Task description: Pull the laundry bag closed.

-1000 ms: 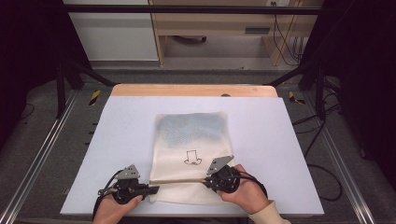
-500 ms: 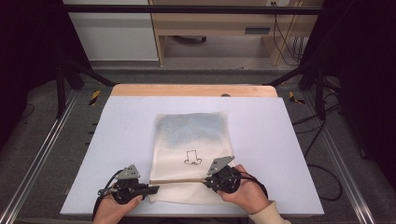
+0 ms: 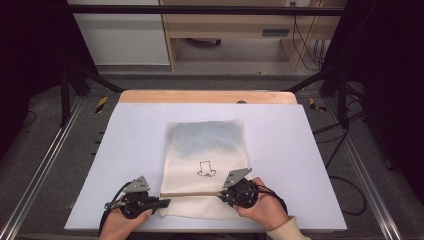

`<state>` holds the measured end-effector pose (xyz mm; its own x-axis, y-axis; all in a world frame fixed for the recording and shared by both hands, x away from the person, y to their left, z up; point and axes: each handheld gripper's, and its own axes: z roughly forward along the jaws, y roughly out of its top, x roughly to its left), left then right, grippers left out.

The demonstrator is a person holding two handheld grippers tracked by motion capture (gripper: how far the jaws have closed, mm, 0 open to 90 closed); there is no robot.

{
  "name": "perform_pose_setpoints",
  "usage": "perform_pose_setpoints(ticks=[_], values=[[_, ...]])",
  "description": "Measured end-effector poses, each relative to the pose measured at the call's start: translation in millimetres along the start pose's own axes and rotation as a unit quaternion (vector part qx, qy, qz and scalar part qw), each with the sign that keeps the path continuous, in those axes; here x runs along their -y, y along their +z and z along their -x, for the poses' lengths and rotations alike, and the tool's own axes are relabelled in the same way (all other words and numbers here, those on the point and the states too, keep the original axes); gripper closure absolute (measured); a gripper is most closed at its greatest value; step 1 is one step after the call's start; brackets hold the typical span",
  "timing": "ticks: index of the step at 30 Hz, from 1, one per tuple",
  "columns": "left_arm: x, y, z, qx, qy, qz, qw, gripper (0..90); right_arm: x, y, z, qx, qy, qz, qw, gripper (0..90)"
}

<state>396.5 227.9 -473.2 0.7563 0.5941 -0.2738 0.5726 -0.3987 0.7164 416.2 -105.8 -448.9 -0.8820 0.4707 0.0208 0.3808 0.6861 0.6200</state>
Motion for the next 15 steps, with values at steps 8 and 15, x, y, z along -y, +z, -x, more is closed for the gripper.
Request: perform_pose_setpoints(ticks=[8, 15], values=[[-0.1, -0.3, -0.1, 0.001, 0.0, 0.001, 1.0, 82.8, 2.8, -1.9, 1.8, 0.001, 0.006, 0.001, 1.0, 82.0], [-0.4, -0.7, 0.0, 0.001, 0.001, 0.0, 1.0, 82.8, 5.0, -3.2, 2.3, 0.001, 0.009, 0.003, 1.0, 81.9]])
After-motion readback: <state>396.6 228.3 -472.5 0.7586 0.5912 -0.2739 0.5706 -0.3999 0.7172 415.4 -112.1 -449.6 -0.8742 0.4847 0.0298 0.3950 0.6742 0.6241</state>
